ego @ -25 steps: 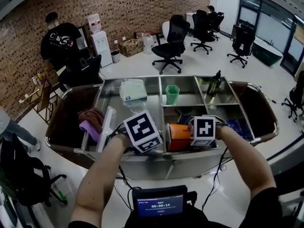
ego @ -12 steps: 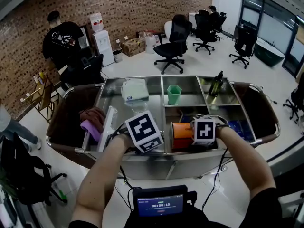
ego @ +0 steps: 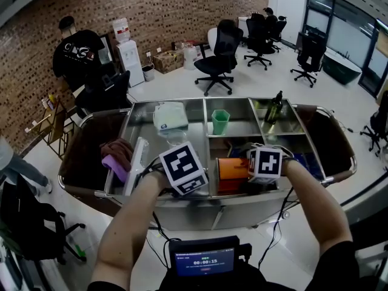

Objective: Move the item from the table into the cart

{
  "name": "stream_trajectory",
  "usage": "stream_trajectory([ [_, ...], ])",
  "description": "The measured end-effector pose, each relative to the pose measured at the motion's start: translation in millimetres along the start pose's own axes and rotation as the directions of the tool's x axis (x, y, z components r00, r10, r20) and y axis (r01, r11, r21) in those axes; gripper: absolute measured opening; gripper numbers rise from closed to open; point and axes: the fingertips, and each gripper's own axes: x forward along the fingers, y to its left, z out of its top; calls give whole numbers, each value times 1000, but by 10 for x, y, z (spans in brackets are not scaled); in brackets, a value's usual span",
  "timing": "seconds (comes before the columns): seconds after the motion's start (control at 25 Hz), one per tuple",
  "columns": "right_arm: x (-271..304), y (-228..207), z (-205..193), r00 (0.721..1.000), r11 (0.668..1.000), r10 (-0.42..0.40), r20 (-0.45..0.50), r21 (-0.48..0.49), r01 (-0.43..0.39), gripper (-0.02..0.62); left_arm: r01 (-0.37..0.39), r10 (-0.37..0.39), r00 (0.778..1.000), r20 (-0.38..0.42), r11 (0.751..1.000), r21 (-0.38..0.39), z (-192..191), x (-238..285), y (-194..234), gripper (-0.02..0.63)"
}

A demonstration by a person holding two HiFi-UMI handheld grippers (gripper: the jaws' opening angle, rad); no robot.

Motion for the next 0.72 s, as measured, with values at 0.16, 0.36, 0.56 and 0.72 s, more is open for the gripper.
stream_trajectory([
  [0.16,-344,12,137,996,999,-43,84,15,42,474,-10,10,1000,1,1000,9,40,-68,-58,5],
  [0.36,-727,118,207,981,996,-81,174,57,72,474,-20,20,1000,-18,999,31,69,-137,-213,5],
  [0.56,-902,322,143,980,995,-96,175,55,87,474,-31,33,999,-32,998,51,81,-189,-386,5],
  [0.72,-1097,554,97,976,994,-105,190,37,100,468,-58,61,997,-47,996,63,104,-277,-550,5],
])
